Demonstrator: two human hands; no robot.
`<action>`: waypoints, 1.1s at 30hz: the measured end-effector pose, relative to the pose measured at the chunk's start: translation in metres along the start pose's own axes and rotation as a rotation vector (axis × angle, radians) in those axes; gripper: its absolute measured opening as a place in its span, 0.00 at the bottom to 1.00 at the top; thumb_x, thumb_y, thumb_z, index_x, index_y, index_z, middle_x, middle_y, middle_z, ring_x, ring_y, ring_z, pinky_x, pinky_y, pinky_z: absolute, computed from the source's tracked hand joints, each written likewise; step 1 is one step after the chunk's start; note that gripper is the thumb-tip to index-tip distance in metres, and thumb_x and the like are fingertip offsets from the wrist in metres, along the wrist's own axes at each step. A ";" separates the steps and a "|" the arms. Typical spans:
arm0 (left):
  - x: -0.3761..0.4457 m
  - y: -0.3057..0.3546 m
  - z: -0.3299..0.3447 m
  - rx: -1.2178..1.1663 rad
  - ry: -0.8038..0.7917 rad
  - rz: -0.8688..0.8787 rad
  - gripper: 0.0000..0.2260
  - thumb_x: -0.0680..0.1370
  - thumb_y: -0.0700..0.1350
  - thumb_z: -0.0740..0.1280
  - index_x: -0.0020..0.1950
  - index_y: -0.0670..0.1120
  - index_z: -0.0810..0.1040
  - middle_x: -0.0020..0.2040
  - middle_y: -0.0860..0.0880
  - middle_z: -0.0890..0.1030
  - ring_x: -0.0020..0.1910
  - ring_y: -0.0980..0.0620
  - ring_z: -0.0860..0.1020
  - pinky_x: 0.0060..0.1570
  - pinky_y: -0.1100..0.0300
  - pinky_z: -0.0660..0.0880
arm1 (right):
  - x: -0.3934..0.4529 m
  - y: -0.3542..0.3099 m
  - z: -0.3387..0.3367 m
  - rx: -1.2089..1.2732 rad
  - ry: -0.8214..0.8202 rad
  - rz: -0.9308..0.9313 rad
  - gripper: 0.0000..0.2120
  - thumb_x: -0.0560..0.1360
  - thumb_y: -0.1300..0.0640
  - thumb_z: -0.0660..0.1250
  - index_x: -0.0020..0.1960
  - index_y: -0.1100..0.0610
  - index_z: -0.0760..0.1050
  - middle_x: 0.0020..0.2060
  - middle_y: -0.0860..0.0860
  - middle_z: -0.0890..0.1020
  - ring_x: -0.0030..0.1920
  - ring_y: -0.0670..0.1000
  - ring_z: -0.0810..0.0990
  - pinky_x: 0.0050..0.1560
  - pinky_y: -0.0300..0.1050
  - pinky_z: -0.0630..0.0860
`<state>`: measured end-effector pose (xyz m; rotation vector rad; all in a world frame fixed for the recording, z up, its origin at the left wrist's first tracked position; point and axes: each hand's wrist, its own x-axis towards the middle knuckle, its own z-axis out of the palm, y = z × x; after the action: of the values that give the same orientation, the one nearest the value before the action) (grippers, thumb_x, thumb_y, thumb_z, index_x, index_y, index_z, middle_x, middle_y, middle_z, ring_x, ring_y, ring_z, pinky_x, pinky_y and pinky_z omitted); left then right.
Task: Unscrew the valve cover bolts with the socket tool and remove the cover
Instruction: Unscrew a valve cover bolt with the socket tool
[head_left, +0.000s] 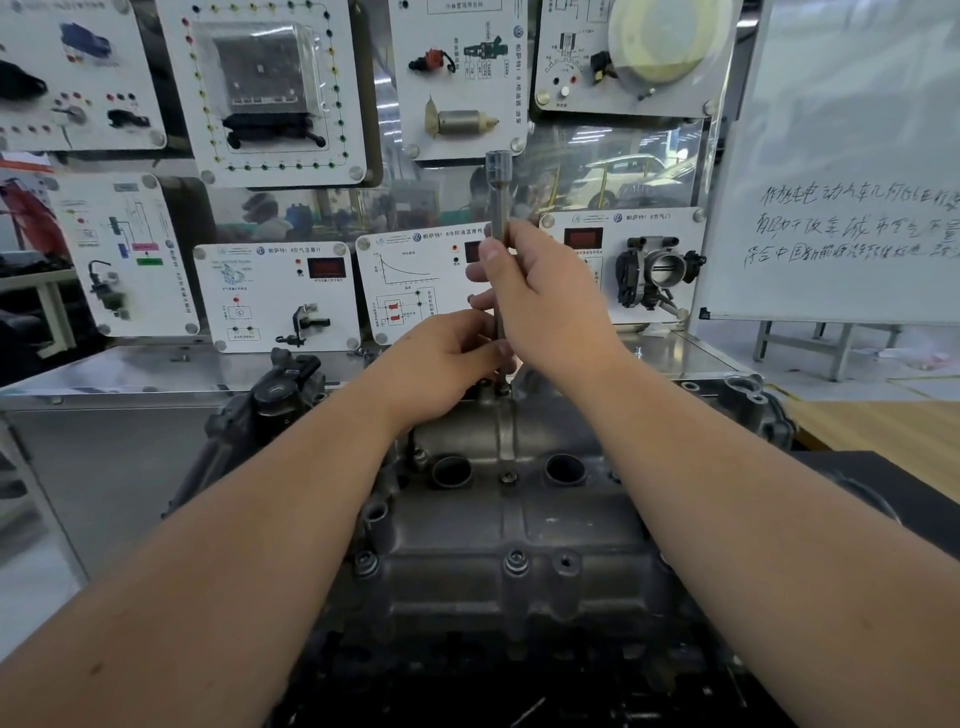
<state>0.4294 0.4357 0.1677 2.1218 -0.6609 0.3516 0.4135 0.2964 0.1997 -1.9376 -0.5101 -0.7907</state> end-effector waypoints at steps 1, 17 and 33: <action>0.000 0.000 0.000 -0.001 -0.003 0.002 0.08 0.83 0.47 0.66 0.53 0.44 0.82 0.46 0.43 0.86 0.47 0.37 0.81 0.55 0.39 0.76 | -0.001 0.000 0.000 0.007 0.011 -0.003 0.11 0.83 0.47 0.61 0.57 0.54 0.75 0.45 0.47 0.85 0.45 0.47 0.85 0.47 0.56 0.82; 0.002 -0.002 0.001 -0.011 -0.018 0.006 0.09 0.84 0.48 0.66 0.56 0.44 0.81 0.49 0.44 0.86 0.52 0.37 0.82 0.58 0.38 0.77 | 0.002 0.003 0.001 0.080 0.035 0.003 0.10 0.82 0.45 0.63 0.59 0.49 0.73 0.42 0.46 0.85 0.43 0.46 0.85 0.45 0.53 0.83; 0.002 -0.002 0.000 -0.015 -0.027 0.021 0.09 0.83 0.48 0.66 0.54 0.43 0.81 0.48 0.40 0.85 0.51 0.34 0.81 0.53 0.40 0.76 | 0.001 0.003 0.001 0.127 0.008 -0.012 0.12 0.83 0.48 0.63 0.65 0.48 0.73 0.41 0.46 0.85 0.40 0.44 0.85 0.46 0.51 0.83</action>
<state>0.4325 0.4359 0.1670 2.1095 -0.6997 0.3295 0.4162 0.2957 0.1987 -1.8149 -0.5544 -0.7556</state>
